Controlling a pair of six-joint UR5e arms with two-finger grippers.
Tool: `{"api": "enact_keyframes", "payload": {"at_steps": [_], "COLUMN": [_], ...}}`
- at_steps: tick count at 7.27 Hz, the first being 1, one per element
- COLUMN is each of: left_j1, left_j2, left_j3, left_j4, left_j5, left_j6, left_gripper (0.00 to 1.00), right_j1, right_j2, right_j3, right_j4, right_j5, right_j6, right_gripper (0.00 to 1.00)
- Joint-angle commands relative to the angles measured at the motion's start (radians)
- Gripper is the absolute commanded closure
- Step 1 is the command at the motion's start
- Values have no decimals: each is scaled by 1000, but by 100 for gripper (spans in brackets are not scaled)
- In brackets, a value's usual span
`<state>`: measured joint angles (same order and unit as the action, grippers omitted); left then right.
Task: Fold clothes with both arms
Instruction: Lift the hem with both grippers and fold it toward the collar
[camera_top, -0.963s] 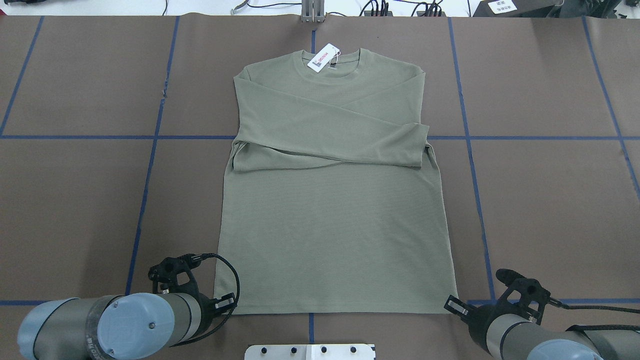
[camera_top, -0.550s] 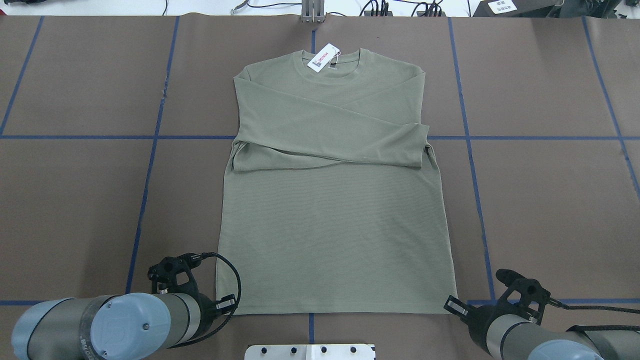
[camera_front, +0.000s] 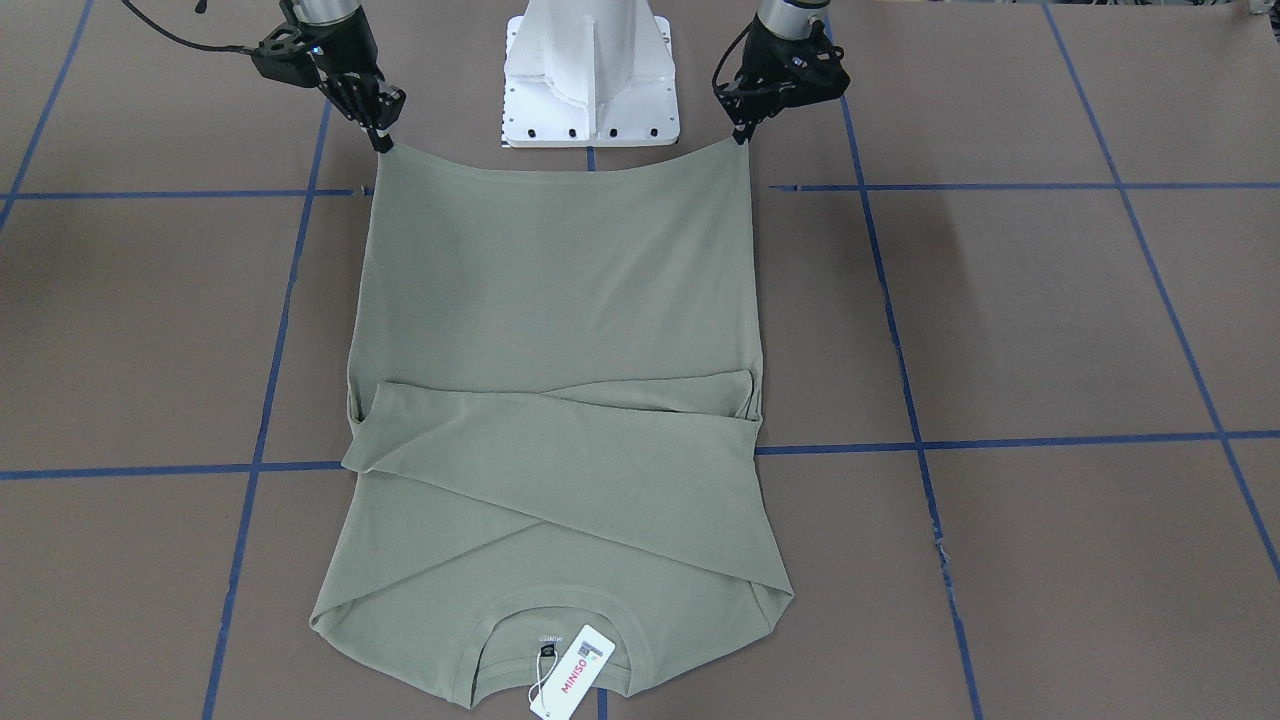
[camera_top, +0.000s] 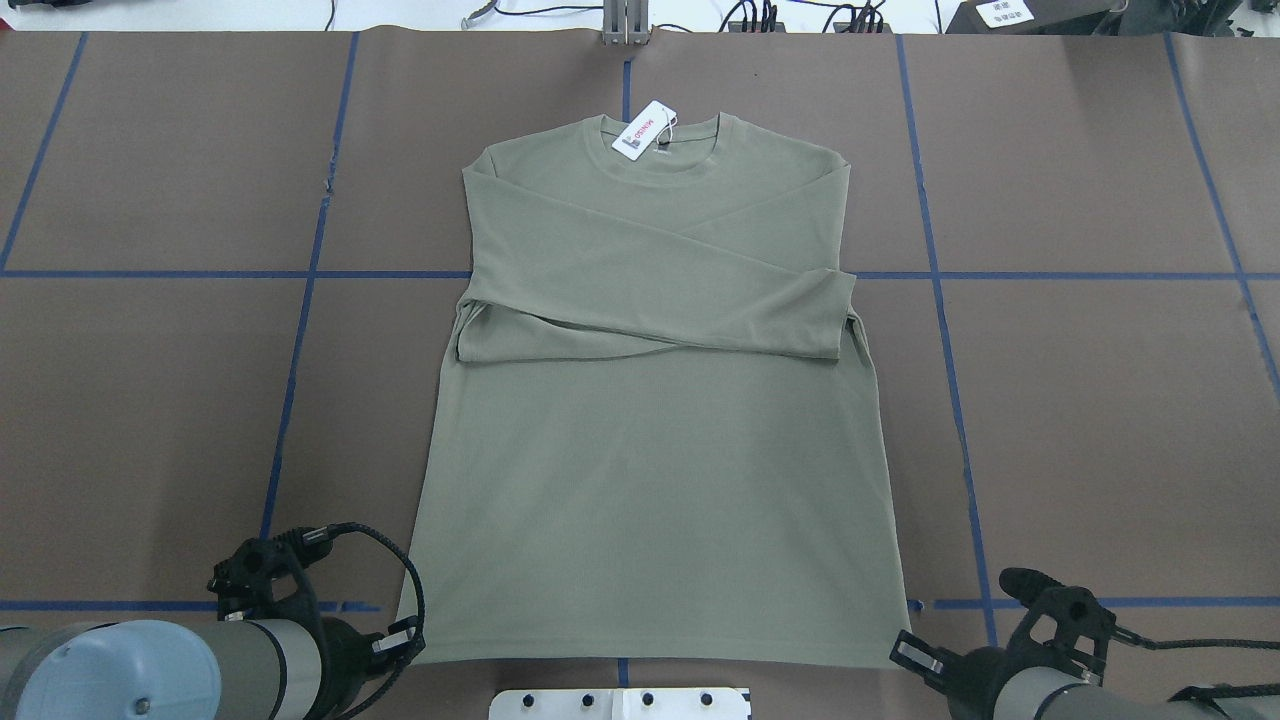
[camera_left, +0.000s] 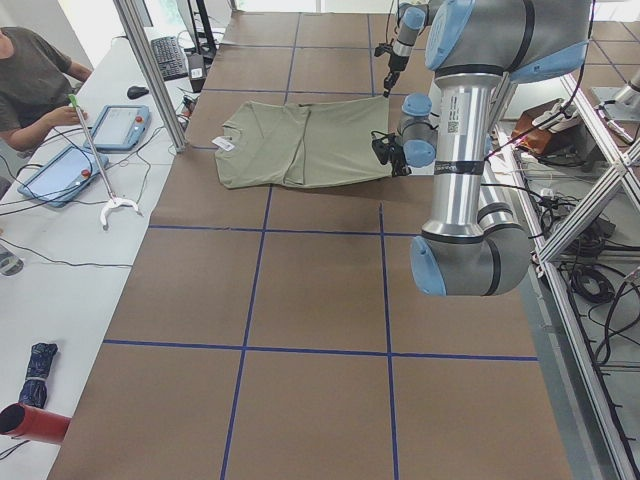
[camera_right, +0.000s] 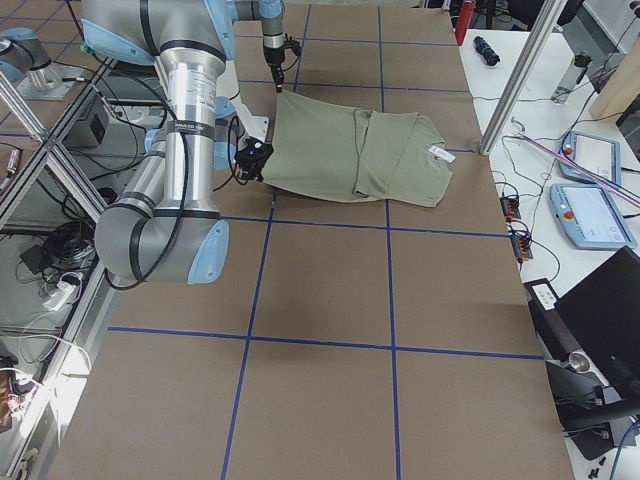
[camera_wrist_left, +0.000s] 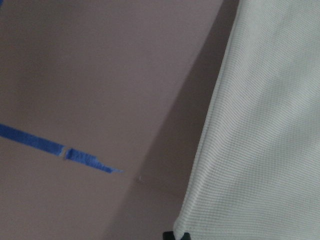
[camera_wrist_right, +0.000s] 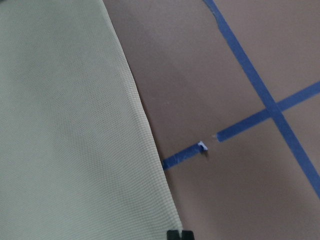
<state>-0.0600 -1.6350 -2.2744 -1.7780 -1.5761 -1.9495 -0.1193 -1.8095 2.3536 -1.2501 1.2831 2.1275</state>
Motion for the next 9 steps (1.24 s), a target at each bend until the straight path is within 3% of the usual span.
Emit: {"api": "enact_keyframes", "payload": {"at_steps": [1, 2, 3, 5, 7, 9], "left_j1": [22, 13, -19, -261, -482, -598], "left_j2": [9, 10, -17, -194, -282, -325], "left_j3": [-59, -101, -115, 22, 226, 361], "left_j4": [2, 3, 3, 9, -4, -73], "left_j5": [-1, -2, -2, -18, -94, -100], "left_j6": [-35, -35, -20, 172, 352, 435], "left_gripper": [100, 100, 100, 100, 100, 100], "right_j1": [-69, -47, 63, 273, 595, 752], "right_j2": [-97, -97, -87, -10, 228, 530], "right_j3": [113, 146, 153, 118, -84, -344], "right_j4": [0, 0, 0, -2, -56, -223], "right_j5": [7, -1, 5, 97, 320, 357], "right_j6": [0, 0, -14, -206, -395, -574], "right_gripper": [100, 100, 100, 100, 100, 100]}}
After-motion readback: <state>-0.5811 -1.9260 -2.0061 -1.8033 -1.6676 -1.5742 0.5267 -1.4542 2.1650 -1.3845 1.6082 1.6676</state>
